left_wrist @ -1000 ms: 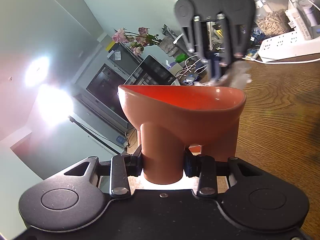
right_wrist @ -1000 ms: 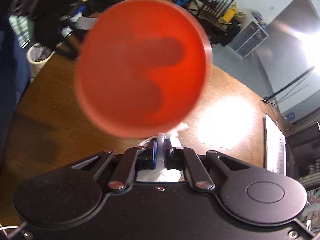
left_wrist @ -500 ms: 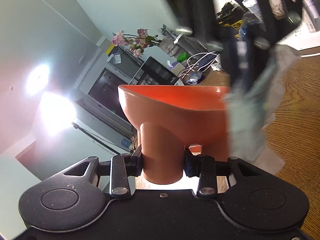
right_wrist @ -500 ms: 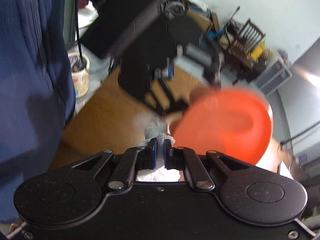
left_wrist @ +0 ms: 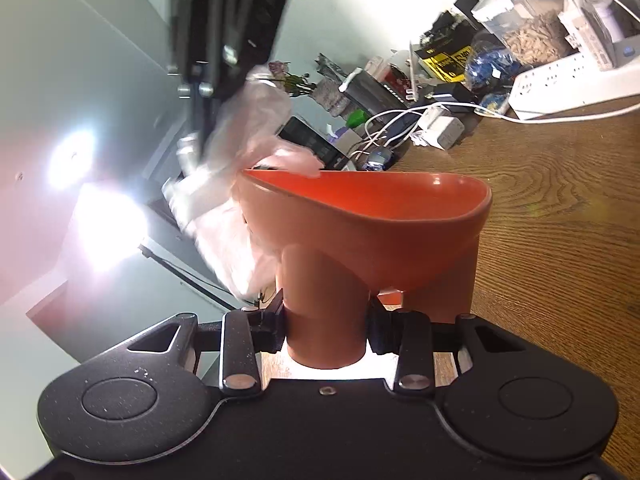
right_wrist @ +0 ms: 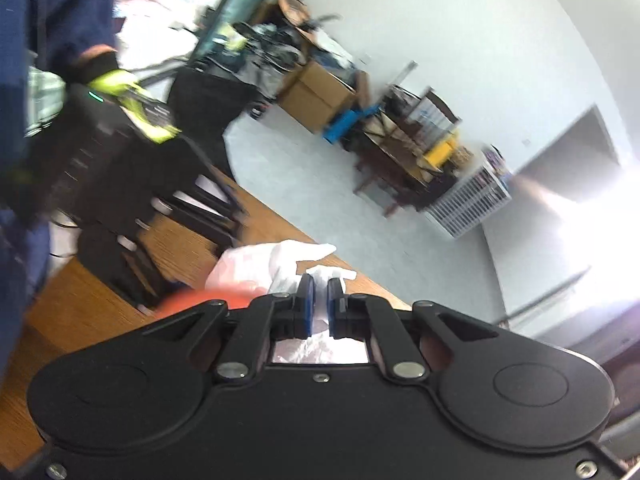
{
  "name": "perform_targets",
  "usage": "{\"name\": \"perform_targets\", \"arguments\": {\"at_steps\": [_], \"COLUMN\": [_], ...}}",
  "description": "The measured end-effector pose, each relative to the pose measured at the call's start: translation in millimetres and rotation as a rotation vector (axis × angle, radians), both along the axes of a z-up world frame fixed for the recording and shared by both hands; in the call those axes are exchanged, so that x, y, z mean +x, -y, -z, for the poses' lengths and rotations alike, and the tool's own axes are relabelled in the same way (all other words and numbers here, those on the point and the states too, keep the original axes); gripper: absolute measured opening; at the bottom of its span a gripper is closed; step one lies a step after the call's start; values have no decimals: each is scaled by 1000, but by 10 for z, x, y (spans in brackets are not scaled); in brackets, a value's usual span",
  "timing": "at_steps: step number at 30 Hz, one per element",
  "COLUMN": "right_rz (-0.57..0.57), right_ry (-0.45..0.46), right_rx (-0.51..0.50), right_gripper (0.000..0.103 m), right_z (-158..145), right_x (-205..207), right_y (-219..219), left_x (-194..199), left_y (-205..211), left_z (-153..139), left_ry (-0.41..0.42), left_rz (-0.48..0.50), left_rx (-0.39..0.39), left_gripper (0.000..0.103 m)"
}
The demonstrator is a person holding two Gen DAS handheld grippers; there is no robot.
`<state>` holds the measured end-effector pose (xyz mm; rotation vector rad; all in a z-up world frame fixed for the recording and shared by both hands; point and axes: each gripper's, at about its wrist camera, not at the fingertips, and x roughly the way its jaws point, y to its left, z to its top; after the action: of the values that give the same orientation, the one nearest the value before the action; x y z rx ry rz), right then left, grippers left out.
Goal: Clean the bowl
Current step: 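Wipe the tissue along the bowl's outer wall with the right tool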
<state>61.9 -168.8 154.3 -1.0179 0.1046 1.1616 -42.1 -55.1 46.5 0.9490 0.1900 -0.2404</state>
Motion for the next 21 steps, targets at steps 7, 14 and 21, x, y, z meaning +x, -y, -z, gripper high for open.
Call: {"name": "perform_targets", "arguments": {"at_steps": [7, 14, 21], "right_rz": [103, 155, 173], "right_ry": [-40, -64, -80], "right_rx": [-20, -56, -80], "right_gripper": [7, 7, 7], "right_z": [185, 353, 467], "right_x": [324, 430, 430], "right_y": [160, 275, 300], "left_x": [-105, -94, -33], "left_y": [23, 4, -40], "left_z": [-148, -212, -300], "left_ry": [28, 45, 47], "left_rz": [3, -3, -25], "left_rx": [-54, -79, -124], "left_gripper": [37, 37, 37]}}
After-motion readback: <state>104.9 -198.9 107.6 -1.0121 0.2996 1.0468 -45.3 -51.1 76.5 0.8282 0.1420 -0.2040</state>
